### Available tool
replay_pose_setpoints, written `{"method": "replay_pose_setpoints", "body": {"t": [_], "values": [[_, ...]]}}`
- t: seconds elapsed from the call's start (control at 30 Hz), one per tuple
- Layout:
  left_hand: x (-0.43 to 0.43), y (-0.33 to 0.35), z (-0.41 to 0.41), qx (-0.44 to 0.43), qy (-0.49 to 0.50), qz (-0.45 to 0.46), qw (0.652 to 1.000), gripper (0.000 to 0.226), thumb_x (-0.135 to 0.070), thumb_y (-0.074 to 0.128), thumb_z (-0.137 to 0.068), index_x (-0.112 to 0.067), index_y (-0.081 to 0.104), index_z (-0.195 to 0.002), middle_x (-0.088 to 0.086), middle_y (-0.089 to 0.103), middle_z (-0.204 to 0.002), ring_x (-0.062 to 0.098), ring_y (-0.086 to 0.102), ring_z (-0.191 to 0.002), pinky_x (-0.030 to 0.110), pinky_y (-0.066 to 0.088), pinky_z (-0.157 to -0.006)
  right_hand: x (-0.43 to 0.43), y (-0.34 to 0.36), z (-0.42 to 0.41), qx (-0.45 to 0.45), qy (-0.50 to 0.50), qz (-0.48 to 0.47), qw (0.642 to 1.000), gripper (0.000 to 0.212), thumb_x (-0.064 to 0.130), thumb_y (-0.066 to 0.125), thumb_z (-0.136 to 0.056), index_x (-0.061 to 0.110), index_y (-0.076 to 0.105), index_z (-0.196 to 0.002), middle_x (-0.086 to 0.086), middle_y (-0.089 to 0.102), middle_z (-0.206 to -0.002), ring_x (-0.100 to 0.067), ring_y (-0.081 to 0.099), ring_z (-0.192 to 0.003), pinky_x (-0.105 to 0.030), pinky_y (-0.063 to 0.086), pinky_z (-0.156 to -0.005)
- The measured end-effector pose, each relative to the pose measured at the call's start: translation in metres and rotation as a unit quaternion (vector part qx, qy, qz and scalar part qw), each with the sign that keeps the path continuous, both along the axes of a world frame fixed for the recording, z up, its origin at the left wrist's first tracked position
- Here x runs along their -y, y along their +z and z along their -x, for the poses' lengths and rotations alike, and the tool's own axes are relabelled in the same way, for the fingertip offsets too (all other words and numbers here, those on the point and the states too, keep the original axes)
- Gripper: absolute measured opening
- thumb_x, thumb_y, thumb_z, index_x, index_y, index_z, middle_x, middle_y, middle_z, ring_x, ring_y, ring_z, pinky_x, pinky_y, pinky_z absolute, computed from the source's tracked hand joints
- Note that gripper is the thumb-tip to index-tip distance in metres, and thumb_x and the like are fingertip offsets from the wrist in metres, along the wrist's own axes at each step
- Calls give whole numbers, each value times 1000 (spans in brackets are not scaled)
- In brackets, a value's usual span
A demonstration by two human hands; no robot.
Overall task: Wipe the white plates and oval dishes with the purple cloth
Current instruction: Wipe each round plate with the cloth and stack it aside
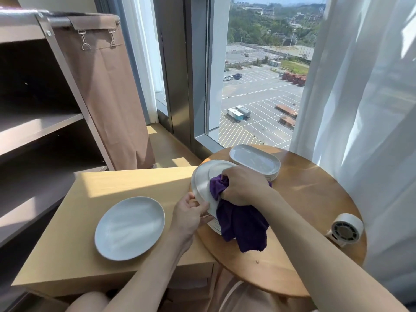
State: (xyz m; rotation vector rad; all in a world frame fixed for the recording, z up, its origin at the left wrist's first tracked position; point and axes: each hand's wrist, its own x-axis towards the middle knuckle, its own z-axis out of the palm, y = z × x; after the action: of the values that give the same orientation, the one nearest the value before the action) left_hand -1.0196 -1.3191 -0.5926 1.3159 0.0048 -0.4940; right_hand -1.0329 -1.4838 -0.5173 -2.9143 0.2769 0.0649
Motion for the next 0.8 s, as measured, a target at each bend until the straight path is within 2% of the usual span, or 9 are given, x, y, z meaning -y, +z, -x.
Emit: {"method": "replay_pose_setpoints", "body": {"t": [0.13,0.23,0.33,0.43,0.5,0.6,0.67,0.8], "values": [[-1,0,0,2,-3,-10,1000,19,-1,66,-96,-8,62,-113,15,76,-103,25,74,-88,37,64,-74,-10,-6,-22,73,4,-48,996,14,26,63,-86,24,57,-99,4,51,-92,-25,54,-82,-30,38,-59],[-1,-2,0,-7,-6,-9,1000,21,2,66,-95,-7,62,-114,14,77,-100,26,75,-88,37,63,-74,-2,-14,-33,93,-28,-78,992,28,29,61,-87,23,64,-114,1,52,-106,-27,57,-93,-34,46,-75],[-2,-4,-1,-16,-3,-3,1000,19,0,66,-96,-4,60,-114,15,77,-100,28,76,-90,37,63,-74,16,-22,-35,93,-74,-87,989,30,31,59,-88,25,63,-117,0,48,-106,-30,58,-100,-35,44,-78],[-2,-7,-1,-22,5,-4,1000,20,0,64,-97,-3,59,-116,15,77,-103,26,76,-91,36,63,-73,36,-26,-29,73,-105,-92,988,25,31,60,-88,24,64,-111,-2,51,-108,-30,58,-100,-40,50,-83],[-2,-7,-2,-20,3,-2,1000,20,0,65,-97,-4,60,-116,12,77,-103,25,76,-93,35,63,-73,48,-29,-21,82,-120,-134,980,18,29,62,-86,23,68,-101,-2,61,-103,-27,58,-97,-39,51,-81],[-3,-7,-2,-21,2,-5,1000,21,-1,65,-97,-4,61,-117,13,77,-104,26,76,-95,35,63,-73,62,-32,-6,117,-153,-239,952,7,31,64,-82,27,69,-85,8,68,-84,-18,60,-84,-29,44,-67],[-4,-9,-1,-25,0,-14,1000,21,-3,65,-97,-3,61,-117,16,76,-107,28,76,-97,35,63,-74,67,-35,5,145,-183,-275,933,5,34,67,-84,29,69,-84,13,67,-82,-13,60,-81,-23,40,-65],[-5,-12,-1,-35,-1,-14,999,17,-4,65,-98,-1,63,-114,16,77,-104,30,76,-95,33,63,-73,68,-48,31,150,-235,-266,923,10,40,66,-87,30,66,-87,8,67,-89,-21,61,-88,-33,40,-69]]}}
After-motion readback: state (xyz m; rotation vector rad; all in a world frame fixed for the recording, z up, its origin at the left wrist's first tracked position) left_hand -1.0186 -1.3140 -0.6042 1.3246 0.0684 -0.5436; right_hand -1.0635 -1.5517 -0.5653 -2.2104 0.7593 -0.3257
